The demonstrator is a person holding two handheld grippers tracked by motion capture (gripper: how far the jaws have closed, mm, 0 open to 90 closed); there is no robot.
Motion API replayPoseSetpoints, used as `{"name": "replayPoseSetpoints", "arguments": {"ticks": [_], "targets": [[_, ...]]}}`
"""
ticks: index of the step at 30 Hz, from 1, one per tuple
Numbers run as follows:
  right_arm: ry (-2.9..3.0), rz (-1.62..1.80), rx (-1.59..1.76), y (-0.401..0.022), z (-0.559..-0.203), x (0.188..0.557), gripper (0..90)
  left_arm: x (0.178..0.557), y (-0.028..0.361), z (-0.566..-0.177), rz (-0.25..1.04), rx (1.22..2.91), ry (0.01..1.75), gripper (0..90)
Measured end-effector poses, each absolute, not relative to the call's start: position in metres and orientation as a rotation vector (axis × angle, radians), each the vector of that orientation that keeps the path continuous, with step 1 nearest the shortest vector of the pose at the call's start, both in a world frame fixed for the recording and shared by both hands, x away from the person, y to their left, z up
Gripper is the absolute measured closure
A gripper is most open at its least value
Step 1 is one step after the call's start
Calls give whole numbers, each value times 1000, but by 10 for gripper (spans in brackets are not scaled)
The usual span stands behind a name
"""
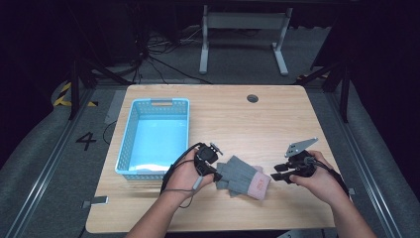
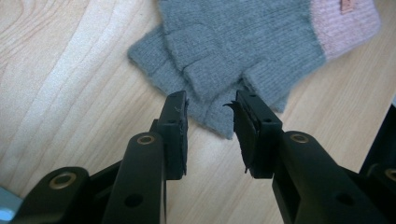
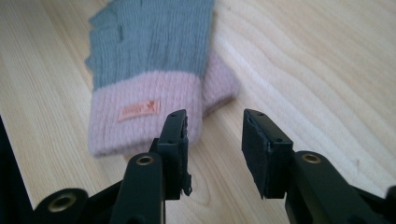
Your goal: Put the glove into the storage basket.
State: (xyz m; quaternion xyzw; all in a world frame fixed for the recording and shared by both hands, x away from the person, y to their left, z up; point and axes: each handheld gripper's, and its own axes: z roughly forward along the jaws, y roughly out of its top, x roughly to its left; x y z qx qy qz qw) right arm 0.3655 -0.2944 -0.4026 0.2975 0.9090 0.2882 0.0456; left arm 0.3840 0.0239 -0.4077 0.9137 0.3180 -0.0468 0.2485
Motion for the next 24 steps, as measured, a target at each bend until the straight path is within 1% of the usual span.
{"name": "replayPoseSetpoints", "arguments": {"ticks": [2, 5, 7, 10, 15, 19, 24], "targets": [[2780, 872, 906, -295, -403, 365, 618, 385, 23, -410, -123, 2498, 878, 656], [2795, 860, 905, -295, -406, 365, 618, 387, 21, -413, -114, 2527, 914, 599], [2810, 852, 895, -295, -408, 364, 618, 388, 19, -416, -114, 2539, 918, 592], [2820, 847, 884, -294, -409, 363, 617, 391, 16, -422, -133, 2559, 893, 626], [2841, 820, 886, -292, -413, 360, 617, 395, 12, -427, -147, 2569, 861, 651], [2858, 802, 871, -291, -416, 359, 618, 396, 10, -430, -117, 2604, 795, 682], [2876, 789, 852, -288, -417, 356, 623, 396, 7, -430, -111, 2618, 770, 680]]}}
